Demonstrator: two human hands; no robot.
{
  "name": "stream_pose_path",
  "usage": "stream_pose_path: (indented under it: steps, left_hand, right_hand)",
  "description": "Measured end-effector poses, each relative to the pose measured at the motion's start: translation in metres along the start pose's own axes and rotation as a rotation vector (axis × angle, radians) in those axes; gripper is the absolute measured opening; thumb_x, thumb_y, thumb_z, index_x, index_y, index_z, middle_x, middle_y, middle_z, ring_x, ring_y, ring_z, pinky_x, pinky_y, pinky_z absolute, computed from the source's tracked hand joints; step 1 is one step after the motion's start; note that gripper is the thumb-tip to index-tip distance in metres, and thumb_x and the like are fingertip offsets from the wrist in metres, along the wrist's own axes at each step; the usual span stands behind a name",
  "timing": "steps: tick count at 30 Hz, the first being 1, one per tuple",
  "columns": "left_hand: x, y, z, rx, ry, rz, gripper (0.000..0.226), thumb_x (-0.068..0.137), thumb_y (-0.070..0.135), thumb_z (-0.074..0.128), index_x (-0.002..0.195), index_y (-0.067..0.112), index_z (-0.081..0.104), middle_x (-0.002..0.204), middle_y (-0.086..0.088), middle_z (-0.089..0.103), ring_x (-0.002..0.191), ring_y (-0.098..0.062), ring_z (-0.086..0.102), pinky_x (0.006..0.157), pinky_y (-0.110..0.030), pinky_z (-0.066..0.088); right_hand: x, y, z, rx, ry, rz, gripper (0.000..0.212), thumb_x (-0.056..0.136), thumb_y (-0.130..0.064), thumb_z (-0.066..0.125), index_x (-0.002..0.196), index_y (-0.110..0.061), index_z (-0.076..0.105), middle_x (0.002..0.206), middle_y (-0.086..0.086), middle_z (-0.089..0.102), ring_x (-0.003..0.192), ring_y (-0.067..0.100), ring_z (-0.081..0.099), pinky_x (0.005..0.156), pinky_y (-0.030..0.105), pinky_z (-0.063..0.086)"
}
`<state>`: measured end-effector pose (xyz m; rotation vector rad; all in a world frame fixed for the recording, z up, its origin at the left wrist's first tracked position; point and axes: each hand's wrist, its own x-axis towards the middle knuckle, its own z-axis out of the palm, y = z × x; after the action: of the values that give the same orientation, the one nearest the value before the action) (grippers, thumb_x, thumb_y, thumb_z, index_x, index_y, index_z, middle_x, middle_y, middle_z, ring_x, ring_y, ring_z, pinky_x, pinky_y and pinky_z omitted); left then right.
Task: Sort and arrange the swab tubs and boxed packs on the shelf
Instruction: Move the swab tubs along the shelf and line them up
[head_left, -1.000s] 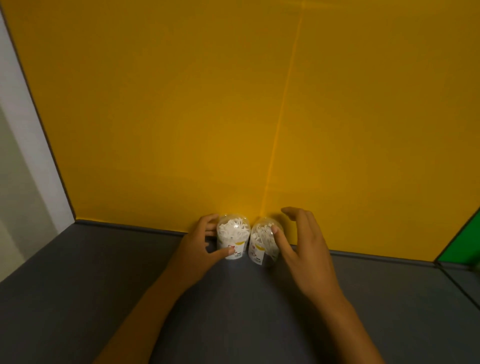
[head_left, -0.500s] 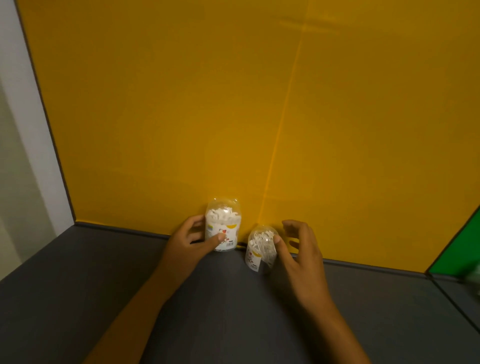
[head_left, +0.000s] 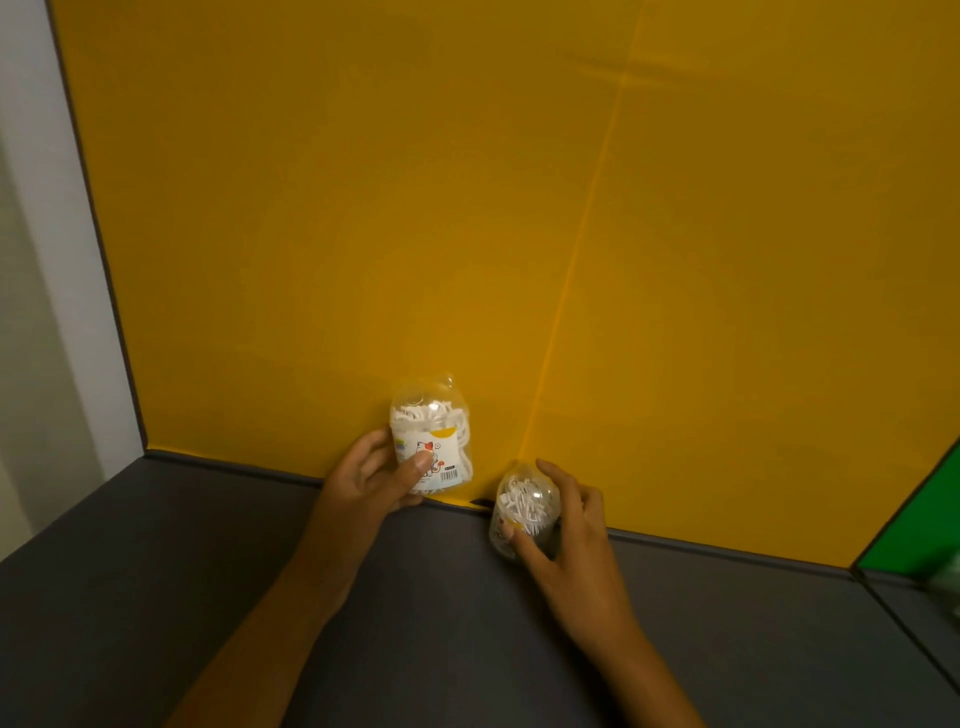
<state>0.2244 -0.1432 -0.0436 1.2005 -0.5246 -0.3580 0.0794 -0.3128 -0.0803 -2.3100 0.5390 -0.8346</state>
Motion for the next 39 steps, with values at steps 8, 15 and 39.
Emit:
stream_pose_path:
  steps: [8,15,39]
  left_hand:
    - [-0.003,0.001,0.001,0.042,-0.02,0.013,0.053,0.071,0.028,0.071,0.121,0.019,0.058,0.112,0.002,0.071,0.1,-0.013,0.069,0.078,-0.032,0.059]
    - [-0.008,-0.002,0.005,0.07,0.009,0.036,0.043,0.078,0.011,0.072,0.118,0.019,0.059,0.107,0.004,0.071,0.098,-0.008,0.068,0.069,-0.021,0.057]
    - [-0.147,0.024,0.163,0.084,-0.144,0.084,0.058,0.066,0.034,0.084,0.115,0.015,0.061,0.106,-0.002,0.072,0.095,-0.01,0.069,0.071,-0.014,0.054]
  right_hand:
    - [0.002,0.001,0.005,0.001,0.035,-0.011,0.075,0.08,-0.041,0.077,0.138,-0.05,0.031,0.13,-0.02,0.035,0.115,-0.002,0.046,0.087,0.013,0.043]
    - [-0.002,0.002,-0.001,0.03,0.06,0.008,0.074,0.079,-0.038,0.078,0.136,-0.049,0.033,0.127,-0.02,0.038,0.111,-0.014,0.043,0.078,0.0,0.039]
    - [-0.121,0.018,-0.244,0.226,0.251,0.017,0.069,0.076,-0.044,0.077,0.132,-0.054,0.038,0.131,-0.013,0.053,0.106,0.002,0.061,0.083,0.022,0.055]
